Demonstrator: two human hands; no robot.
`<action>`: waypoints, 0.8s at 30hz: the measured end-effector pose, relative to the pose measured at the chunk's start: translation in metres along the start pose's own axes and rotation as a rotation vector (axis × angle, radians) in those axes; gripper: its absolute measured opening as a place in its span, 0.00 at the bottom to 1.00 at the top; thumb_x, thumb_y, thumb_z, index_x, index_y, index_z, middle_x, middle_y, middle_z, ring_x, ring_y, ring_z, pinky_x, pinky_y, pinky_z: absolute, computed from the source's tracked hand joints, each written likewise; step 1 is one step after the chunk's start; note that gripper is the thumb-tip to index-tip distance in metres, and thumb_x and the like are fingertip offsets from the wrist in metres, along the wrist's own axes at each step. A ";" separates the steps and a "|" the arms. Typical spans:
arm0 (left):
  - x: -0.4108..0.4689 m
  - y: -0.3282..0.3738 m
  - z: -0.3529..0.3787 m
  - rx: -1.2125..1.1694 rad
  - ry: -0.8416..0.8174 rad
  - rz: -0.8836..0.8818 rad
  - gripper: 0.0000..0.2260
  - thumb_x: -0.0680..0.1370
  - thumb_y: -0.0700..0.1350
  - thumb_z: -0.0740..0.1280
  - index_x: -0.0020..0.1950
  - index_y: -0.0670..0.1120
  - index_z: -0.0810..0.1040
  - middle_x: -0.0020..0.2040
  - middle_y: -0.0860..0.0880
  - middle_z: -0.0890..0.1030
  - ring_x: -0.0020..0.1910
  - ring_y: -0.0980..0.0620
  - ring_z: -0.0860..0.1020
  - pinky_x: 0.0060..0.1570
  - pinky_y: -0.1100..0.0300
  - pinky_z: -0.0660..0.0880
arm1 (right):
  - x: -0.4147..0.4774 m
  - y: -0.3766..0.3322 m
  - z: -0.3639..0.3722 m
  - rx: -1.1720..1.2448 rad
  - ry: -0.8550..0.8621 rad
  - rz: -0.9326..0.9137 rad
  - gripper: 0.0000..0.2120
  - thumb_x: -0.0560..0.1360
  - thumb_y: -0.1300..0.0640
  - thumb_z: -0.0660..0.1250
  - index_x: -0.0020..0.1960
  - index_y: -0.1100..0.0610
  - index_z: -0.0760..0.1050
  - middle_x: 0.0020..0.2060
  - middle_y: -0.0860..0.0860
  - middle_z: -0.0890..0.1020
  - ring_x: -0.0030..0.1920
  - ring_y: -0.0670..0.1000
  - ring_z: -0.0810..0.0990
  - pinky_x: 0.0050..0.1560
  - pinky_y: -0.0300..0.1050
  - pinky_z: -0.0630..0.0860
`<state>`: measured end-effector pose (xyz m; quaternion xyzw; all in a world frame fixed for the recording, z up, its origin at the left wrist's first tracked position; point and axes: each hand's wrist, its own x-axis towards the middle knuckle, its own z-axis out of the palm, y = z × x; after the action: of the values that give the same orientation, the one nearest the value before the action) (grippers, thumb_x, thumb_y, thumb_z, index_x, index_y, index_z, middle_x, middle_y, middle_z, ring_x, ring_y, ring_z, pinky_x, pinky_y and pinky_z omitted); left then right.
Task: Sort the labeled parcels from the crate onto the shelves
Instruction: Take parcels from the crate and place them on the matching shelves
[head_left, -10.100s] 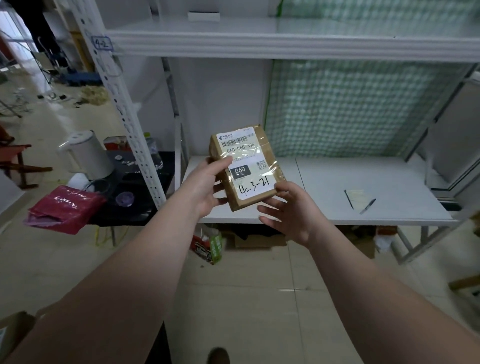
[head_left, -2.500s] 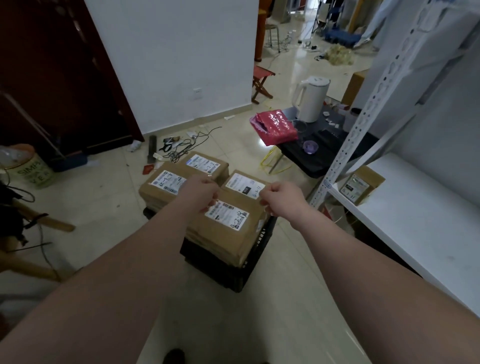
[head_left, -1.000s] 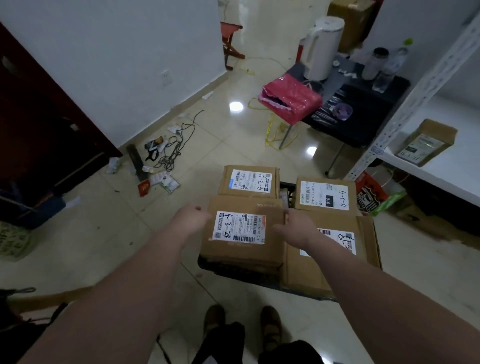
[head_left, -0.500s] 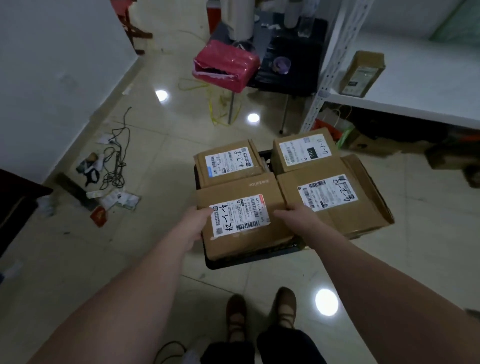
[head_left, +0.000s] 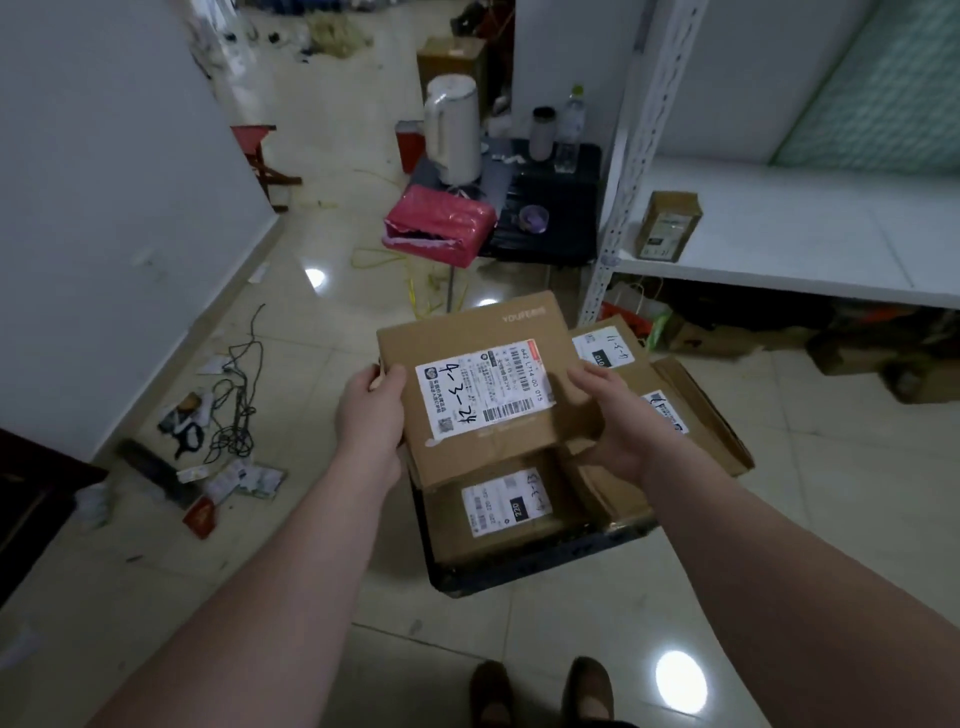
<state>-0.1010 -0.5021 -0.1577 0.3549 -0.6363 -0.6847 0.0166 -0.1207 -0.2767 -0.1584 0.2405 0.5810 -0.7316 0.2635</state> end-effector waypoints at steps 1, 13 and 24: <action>-0.006 0.015 0.004 -0.012 -0.025 0.026 0.22 0.80 0.49 0.62 0.74 0.51 0.64 0.58 0.48 0.79 0.49 0.50 0.78 0.44 0.55 0.75 | -0.006 -0.013 0.000 0.008 0.004 -0.045 0.19 0.78 0.51 0.66 0.68 0.45 0.68 0.58 0.55 0.77 0.56 0.59 0.78 0.44 0.61 0.79; -0.068 0.143 0.087 -0.158 -0.474 0.040 0.20 0.78 0.63 0.59 0.65 0.53 0.70 0.55 0.45 0.80 0.52 0.43 0.79 0.47 0.42 0.78 | -0.113 -0.149 -0.050 0.228 0.291 -0.496 0.07 0.76 0.50 0.67 0.46 0.52 0.81 0.39 0.54 0.80 0.37 0.53 0.78 0.39 0.49 0.80; -0.118 0.138 0.188 -0.292 -0.791 -0.130 0.12 0.81 0.48 0.59 0.56 0.46 0.80 0.57 0.41 0.81 0.55 0.39 0.79 0.49 0.37 0.78 | -0.172 -0.177 -0.140 0.513 0.500 -0.709 0.09 0.78 0.49 0.65 0.48 0.54 0.77 0.43 0.49 0.83 0.44 0.48 0.81 0.50 0.43 0.77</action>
<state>-0.1669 -0.3107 0.0073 0.0981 -0.4666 -0.8506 -0.2219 -0.1042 -0.0889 0.0535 0.2530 0.4739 -0.8153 -0.2160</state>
